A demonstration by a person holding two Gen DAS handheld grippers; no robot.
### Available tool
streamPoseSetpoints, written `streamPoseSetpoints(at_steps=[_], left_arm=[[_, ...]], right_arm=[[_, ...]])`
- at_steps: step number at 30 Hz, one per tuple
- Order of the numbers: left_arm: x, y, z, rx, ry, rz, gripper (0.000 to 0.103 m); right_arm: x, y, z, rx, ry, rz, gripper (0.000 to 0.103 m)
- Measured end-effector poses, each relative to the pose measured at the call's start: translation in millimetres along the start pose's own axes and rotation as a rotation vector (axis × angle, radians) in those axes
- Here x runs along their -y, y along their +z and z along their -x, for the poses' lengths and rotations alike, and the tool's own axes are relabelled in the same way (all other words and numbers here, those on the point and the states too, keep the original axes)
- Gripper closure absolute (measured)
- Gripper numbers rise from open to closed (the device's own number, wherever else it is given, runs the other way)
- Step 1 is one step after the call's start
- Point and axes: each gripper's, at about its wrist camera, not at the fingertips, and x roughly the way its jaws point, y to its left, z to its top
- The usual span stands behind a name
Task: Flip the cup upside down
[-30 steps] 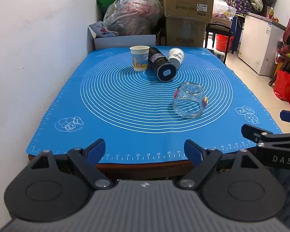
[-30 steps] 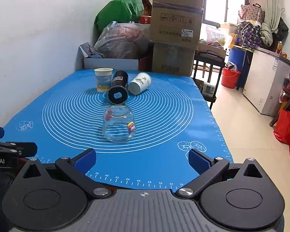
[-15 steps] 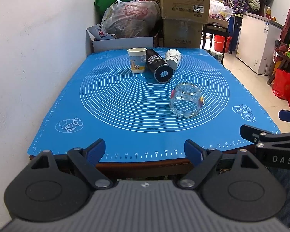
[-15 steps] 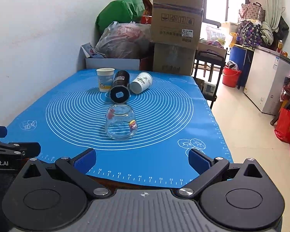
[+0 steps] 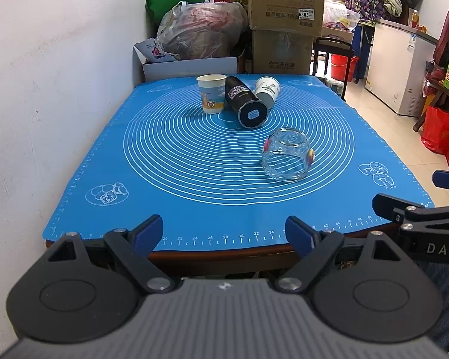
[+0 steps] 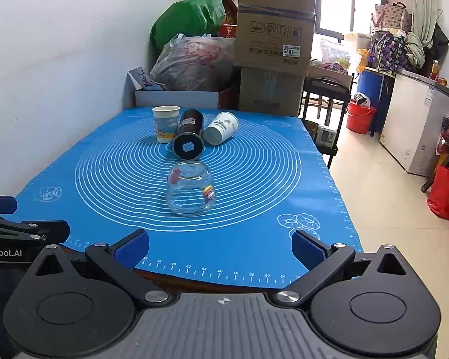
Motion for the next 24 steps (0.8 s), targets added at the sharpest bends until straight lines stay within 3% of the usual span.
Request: streamPoseSetpoints(at_steps=[24], left_arm=[[2.3,1.7,2.0,0.003,0.003,-0.009,0.015]], right_arm=[[1.8,-2.0,2.3,-0.008,0.014,-0.006,0.0]])
